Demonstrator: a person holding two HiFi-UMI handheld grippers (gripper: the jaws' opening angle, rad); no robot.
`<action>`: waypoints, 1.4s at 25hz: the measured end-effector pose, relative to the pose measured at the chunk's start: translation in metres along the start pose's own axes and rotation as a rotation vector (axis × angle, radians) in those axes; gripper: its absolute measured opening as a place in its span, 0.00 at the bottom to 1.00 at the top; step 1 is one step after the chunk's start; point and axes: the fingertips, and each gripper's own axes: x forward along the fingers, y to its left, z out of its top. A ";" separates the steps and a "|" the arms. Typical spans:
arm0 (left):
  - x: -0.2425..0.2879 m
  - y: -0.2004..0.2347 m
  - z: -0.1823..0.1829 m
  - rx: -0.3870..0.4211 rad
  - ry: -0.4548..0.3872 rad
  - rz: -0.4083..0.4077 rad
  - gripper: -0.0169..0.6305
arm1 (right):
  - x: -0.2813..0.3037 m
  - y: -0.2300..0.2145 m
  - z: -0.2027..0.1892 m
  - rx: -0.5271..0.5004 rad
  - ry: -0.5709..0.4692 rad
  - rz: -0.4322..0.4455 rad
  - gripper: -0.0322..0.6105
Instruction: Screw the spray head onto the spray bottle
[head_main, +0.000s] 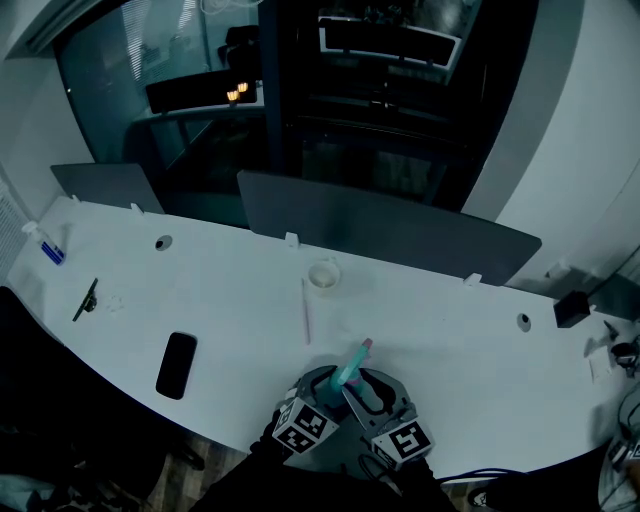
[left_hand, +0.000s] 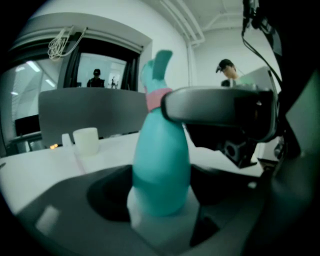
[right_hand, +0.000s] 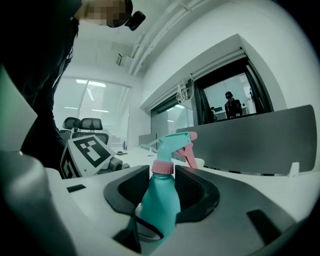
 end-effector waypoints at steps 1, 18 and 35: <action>0.000 0.000 0.000 -0.002 -0.001 0.001 0.59 | -0.003 0.000 -0.002 0.005 0.020 -0.011 0.26; 0.000 0.000 0.001 -0.011 -0.010 0.011 0.59 | 0.017 -0.008 0.019 0.029 0.263 -0.116 0.26; 0.000 -0.003 0.000 -0.019 -0.058 -0.001 0.59 | -0.004 0.000 0.021 -0.051 -0.124 -0.140 0.26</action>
